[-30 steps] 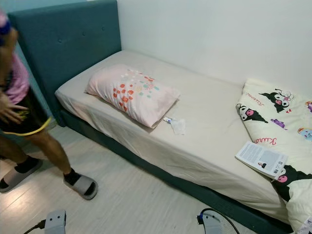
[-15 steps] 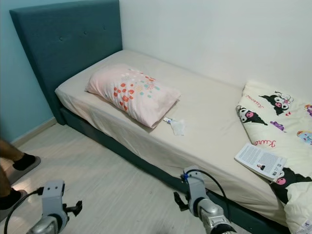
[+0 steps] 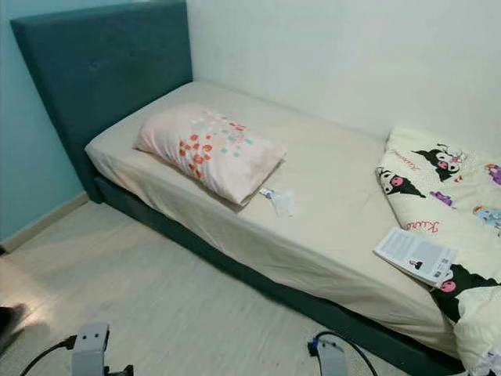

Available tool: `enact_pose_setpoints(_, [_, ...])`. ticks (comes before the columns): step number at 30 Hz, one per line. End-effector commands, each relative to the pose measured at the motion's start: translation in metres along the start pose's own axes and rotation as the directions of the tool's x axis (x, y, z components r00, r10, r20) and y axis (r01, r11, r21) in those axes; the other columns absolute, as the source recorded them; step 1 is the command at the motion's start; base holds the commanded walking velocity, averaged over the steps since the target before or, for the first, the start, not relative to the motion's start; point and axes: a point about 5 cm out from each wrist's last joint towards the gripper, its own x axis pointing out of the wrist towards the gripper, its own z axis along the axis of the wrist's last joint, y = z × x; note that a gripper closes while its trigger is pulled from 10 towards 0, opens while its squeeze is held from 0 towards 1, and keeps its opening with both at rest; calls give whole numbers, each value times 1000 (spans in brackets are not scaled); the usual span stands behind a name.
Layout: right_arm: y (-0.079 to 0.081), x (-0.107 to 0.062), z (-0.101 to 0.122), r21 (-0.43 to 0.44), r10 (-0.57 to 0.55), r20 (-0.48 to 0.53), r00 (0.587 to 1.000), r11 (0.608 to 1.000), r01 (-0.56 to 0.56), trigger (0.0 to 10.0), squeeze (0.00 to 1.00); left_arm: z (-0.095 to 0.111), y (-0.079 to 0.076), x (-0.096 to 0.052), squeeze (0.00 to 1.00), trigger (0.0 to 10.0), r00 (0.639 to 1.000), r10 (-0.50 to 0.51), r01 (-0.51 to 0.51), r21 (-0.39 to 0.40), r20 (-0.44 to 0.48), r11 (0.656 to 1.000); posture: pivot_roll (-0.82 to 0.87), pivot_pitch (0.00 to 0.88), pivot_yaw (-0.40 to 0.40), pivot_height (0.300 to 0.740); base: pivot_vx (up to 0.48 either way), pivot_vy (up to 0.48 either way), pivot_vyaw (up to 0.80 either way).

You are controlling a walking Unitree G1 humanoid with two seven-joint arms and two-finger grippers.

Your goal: Clean up the room

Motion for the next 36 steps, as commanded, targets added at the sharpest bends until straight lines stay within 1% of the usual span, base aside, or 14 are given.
enact_pose_setpoints(1, [-7, -2, -7, -13, -17, -26, 1000, 1000, 17, 10000, 0, -25, -5, -5, 0, 10000, 996, 3, -5, -17, -87, 1000, -17, 0, -99, 740, 0, 0, 0])
enact_pose_setpoints(2, [-7, -2, -7, -13, -17, -26, 1000, 1000, 17, 10000, 0, -25, -5, -5, 0, 10000, 996, 3, -5, -17, -87, 1000, -17, 0, -99, 740, 0, 0, 0])
enact_pose_setpoints(4, [-11, -3, -11, -25, -28, -41, 999, 999, 27, 10000, 0, -40, -8, -9, 0, 10000, 993, 5, -8, -18, -121, 1000, -19, 0, -100, 740, 0, 0, 0])
enact_pose_setpoints(7, [-12, -3, -8, -32, -24, -35, 999, 999, 22, 10000, 0, -43, -12, -10, 0, 10000, 993, -1, -4, -41, -116, 999, -13, 0, -104, 740, 295, 0, 0])
enact_pose_setpoints(10, [-10, -2, -2, -64, -10, -15, 1000, 998, 9, 10000, 0, -40, -17, -9, 0, 10000, 995, -1, -7, -84, -96, 996, -12, 0, -105, 740, 387, 0, 0])
enact_pose_setpoints(12, [-10, -2, -2, -67, -10, -13, 1000, 998, 9, 10000, 0, -40, -17, -9, 0, 10000, 995, -1, -8, -87, -95, 996, -12, 0, -105, 740, 390, 0, 0])
enact_pose_setpoints(13, [-10, -2, 0, -94, -6, -12, 1000, 996, 5, 10000, 0, -37, -19, -8, 0, 10000, 996, -3, -5, -87, -85, 996, -9, 0, -105, 740, 405, 0, 750])
enact_pose_setpoints(16, [-8, -2, 1, -107, 5, -8, 1000, 994, -6, 10000, 0, -34, -21, -7, 0, 10000, 997, -5, -2, -93, -71, 996, -10, 0, -104, 740, 455, 0, 767])
enact_pose_setpoints(18, [-6, -1, 2, -140, 20, -9, 1000, 990, -21, 10000, 0, -25, -21, -4, 0, 10000, 999, -4, -1, -103, -46, 995, -10, 0, -106, 740, 480, 0, 775])
enact_pose_setpoints(20, [-5, -1, 1, -133, 23, -12, 1000, 991, -25, 10000, 0, -14, -15, -2, 0, 10000, 1000, 2, -5, -115, -24, 993, -10, 0, -108, 740, 450, 0, 775])
enact_pose_setpoints(25, [-6, -2, -2, -127, 22, -20, 1000, 992, -25, 10000, 0, -7, -11, 0, 0, 10000, 1000, 6, -7, -121, -11, 993, -12, 0, -109, 740, 480, 0, 761])
enact_pose_setpoints(30, [-12, -4, -11, -107, -17, -37, 999, 994, 13, 10000, 0, -1, -4, 0, 0, 10000, 1000, 5, -4, -123, 3, 992, -19, 0, -108, 740, 480, 0, 0])
enact_pose_setpoints(35, [-14, -4, -12, -115, -26, -42, 999, 993, 21, 10000, 0, 3, 1, 0, 0, 10000, 1000, 5, -1, -132, 26, 991, -18, 0, -111, 740, 480, 0, 0])
enact_pose_setpoints(36, [-14, -4, -11, -115, -25, -42, 999, 993, 21, 10000, 0, 7, 4, 1, 0, 10000, 999, 6, 0, -137, 44, 991, -16, 0, -114, 740, 480, 0, 0])
